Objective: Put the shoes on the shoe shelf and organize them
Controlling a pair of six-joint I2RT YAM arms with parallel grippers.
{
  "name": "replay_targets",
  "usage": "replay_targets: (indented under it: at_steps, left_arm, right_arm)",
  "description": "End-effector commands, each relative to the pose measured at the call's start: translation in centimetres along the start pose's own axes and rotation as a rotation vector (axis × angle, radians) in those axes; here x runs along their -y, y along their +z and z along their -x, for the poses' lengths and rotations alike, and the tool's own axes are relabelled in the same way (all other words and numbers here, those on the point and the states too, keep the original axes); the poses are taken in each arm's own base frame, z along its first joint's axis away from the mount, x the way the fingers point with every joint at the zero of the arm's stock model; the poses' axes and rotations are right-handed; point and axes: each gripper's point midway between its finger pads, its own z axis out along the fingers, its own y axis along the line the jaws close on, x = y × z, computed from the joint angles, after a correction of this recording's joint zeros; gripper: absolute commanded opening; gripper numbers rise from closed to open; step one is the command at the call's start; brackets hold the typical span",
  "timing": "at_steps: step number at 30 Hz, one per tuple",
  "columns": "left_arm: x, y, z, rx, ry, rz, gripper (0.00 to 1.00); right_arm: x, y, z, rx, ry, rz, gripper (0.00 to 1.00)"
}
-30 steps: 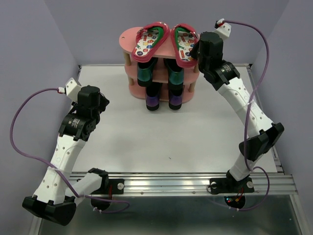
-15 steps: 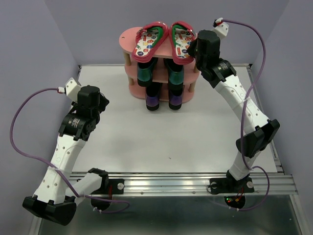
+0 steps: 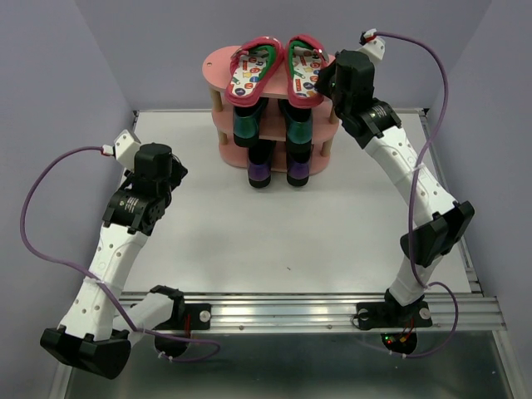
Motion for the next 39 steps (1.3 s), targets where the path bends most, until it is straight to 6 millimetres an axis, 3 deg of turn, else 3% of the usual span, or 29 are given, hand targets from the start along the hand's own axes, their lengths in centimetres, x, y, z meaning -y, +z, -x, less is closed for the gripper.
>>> replay_targets:
  at_steps: [1,7,9,11,16,18,21,22,25,26,29,31,33,35,37,38,39]
  left_arm:
    - [0.1,0.0,0.5,0.027,0.000,-0.011,0.58]
    - [-0.1,0.0,0.4,0.024,0.002,-0.008,0.58]
    - [-0.2,0.1,0.3,0.022,0.001,-0.006,0.58]
    - [-0.1,0.1,0.3,0.023,0.000,-0.007,0.58]
    - [-0.1,-0.1,0.5,0.027,-0.003,-0.012,0.58]
    - [-0.2,-0.2,0.5,0.028,0.000,-0.011,0.58]
    - [-0.2,-0.4,0.7,0.032,-0.004,-0.015,0.58]
    - [-0.1,-0.5,0.8,0.033,-0.006,-0.019,0.58]
    - [0.0,-0.6,1.0,0.038,-0.011,-0.025,0.58]
    - [0.0,-0.7,1.1,0.040,-0.011,-0.027,0.58]
    - [0.3,-0.6,0.9,0.033,-0.010,-0.038,0.58]
    - [0.5,-0.5,0.9,0.028,-0.009,-0.042,0.58]
    - [0.7,-0.7,1.0,0.028,-0.010,-0.052,0.58]
    - [0.9,-0.8,1.3,0.033,-0.010,-0.058,0.58]
    - [1.0,-0.9,1.6,0.041,-0.005,-0.060,0.58]
    - [1.2,-1.0,1.9,0.048,-0.003,-0.063,0.58]
    - [1.3,-1.1,2.1,0.052,-0.003,-0.065,0.58]
  right_arm:
    - [-2.6,-0.2,0.8,0.005,0.049,0.099,0.04]
    - [-1.7,-0.6,1.5,0.030,0.033,0.065,0.06]
    - [-1.5,-0.9,2.0,0.044,0.027,0.055,0.30]
    - [-1.4,-1.1,2.4,0.053,0.016,0.052,0.63]
    - [-1.3,-2.6,4.5,0.096,-0.002,0.049,0.90]
    - [-1.0,-3.2,5.3,0.116,-0.024,0.043,0.95]
    - [-0.1,-5.5,7.7,0.166,-0.052,0.019,1.00]
    - [0.5,-5.3,7.2,0.160,-0.074,0.001,1.00]
    - [3.0,-7.9,7.8,0.170,-0.132,-0.056,1.00]
    - [3.2,-9.0,9.0,0.194,-0.123,-0.058,1.00]
    - [5.8,-11.4,9.0,0.203,-0.153,-0.113,1.00]
    - [8.4,-12.1,7.6,0.178,-0.210,-0.182,1.00]
    - [10.2,-13.6,7.5,0.175,-0.235,-0.230,1.00]
    - [13.3,-14.3,5.0,0.112,-0.298,-0.316,1.00]
    - [15.2,-15.7,4.1,0.086,-0.304,-0.359,1.00]
    - [16.8,-16.0,1.9,0.029,-0.324,-0.393,1.00]
    - [17.6,-16.5,1.1,0.008,-0.324,-0.407,1.00]
